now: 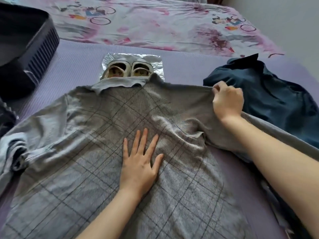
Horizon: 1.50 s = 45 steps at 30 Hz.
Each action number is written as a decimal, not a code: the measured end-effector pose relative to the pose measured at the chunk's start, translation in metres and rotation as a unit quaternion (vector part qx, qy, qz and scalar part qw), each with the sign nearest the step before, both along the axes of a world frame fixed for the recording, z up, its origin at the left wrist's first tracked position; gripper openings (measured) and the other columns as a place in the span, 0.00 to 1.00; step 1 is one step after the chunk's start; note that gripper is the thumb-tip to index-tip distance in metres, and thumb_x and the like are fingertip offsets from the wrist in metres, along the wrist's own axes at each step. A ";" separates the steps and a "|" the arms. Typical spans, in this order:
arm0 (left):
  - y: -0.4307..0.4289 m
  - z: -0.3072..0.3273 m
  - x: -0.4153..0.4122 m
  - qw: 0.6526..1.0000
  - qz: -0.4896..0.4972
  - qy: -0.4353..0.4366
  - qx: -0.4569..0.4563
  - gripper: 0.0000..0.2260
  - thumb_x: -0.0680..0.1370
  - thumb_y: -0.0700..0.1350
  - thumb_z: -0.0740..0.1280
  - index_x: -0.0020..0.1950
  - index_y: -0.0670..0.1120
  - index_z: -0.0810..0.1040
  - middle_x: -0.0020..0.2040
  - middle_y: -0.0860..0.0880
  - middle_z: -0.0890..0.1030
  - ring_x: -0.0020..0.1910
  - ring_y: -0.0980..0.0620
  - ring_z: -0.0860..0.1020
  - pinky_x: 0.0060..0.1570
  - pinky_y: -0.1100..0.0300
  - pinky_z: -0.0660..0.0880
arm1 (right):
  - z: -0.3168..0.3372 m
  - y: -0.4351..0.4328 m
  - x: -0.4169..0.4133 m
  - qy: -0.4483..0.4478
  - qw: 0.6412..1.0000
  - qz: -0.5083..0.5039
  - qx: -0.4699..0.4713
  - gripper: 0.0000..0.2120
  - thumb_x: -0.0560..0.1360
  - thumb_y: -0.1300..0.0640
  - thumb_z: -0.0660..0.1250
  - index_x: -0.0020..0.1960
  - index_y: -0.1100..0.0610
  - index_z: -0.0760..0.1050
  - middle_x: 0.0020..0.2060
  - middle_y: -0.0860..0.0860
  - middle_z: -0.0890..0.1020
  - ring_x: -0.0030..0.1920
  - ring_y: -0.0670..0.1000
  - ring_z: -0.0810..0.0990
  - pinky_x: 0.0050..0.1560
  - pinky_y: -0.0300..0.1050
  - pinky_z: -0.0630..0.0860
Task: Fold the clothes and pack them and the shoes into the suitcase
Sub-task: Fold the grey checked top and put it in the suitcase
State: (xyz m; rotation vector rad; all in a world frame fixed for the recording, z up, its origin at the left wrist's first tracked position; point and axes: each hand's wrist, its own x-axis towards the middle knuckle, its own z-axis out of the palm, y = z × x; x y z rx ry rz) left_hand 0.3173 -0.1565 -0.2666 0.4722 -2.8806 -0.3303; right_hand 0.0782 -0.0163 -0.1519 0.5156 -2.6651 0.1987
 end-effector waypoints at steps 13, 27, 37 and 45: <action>-0.001 0.004 0.001 0.998 -0.006 -0.027 0.053 0.26 0.79 0.63 0.41 0.77 0.57 0.51 0.78 0.51 0.47 0.77 0.53 0.42 0.72 0.45 0.41 | 0.007 -0.068 -0.012 -0.060 0.996 0.069 -0.005 0.15 0.77 0.61 0.60 0.62 0.57 0.75 0.59 0.59 0.76 0.63 0.60 0.66 0.62 0.52 0.61; -0.197 0.073 -0.045 0.960 0.146 0.199 0.132 0.26 0.74 0.33 0.65 0.71 0.45 0.66 0.69 0.45 0.69 0.69 0.46 0.66 0.70 0.52 0.60 | 0.004 -0.161 0.020 -0.186 0.944 0.214 -0.167 0.12 0.72 0.56 0.72 0.55 0.52 0.81 0.60 0.50 0.73 0.45 0.35 0.67 0.69 0.46 0.60; -0.271 0.100 -0.122 0.954 0.235 0.127 0.132 0.14 0.75 0.49 0.67 0.60 0.48 0.76 0.56 0.46 0.81 0.59 0.45 0.76 0.61 0.52 0.69 | 0.003 -0.220 -0.012 -0.142 0.981 0.012 -0.129 0.18 0.80 0.48 0.56 0.61 0.57 0.77 0.62 0.56 0.75 0.68 0.57 0.62 0.65 0.47 0.61; -0.198 0.085 -0.031 0.955 0.128 0.182 0.197 0.11 0.79 0.42 0.62 0.61 0.46 0.74 0.61 0.46 0.74 0.61 0.47 0.72 0.64 0.47 0.68 | -0.005 -0.196 0.088 -0.098 0.959 0.191 -0.183 0.22 0.77 0.59 0.61 0.71 0.56 0.65 0.71 0.53 0.64 0.71 0.53 0.58 0.72 0.48 0.57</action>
